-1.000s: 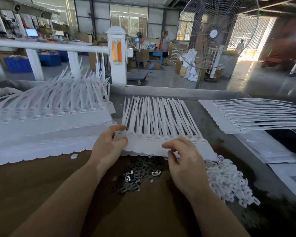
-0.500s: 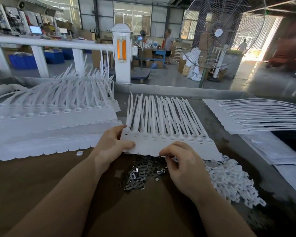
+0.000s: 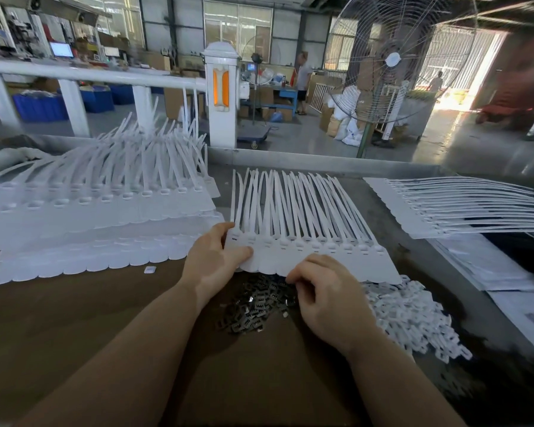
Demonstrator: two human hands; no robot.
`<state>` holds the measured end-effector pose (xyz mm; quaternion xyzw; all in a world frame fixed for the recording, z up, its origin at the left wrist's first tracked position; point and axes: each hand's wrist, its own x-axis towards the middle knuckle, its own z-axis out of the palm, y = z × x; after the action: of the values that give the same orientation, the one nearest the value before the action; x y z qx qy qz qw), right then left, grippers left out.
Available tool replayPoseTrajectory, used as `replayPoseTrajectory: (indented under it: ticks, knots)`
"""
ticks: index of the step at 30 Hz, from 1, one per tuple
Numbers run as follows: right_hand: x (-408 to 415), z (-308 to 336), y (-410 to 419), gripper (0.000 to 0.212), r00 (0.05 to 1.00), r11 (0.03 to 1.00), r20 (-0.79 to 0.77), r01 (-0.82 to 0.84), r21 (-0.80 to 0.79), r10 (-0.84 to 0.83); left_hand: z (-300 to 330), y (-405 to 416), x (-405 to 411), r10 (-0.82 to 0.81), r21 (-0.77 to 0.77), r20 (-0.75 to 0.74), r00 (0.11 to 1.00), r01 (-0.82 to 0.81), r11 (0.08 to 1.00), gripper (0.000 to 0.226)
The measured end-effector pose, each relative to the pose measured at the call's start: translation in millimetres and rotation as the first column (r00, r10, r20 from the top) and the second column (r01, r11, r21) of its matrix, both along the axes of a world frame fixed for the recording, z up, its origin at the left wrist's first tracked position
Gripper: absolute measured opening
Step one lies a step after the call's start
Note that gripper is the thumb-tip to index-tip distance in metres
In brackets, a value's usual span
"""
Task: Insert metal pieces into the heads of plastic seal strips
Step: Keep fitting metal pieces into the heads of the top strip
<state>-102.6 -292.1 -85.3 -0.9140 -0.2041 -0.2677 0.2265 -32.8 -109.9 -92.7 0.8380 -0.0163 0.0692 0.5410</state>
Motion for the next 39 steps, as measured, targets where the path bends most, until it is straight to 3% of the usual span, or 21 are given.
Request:
replayPoseTrajectory:
  ticks: [7,39]
  knots:
    - [-1,-1,5,0.015,1.0,0.993,0.002,0.012,-0.115,-0.012,-1,1,-1,0.012,0.02,0.012,1.0,-0.012,1.0,0.058]
    - [-5,2,12,0.011,0.997,0.97,0.063,0.064,-0.233,-0.051,-1,0,0,0.024,0.153,0.02,1.0,-0.027,0.988,0.06]
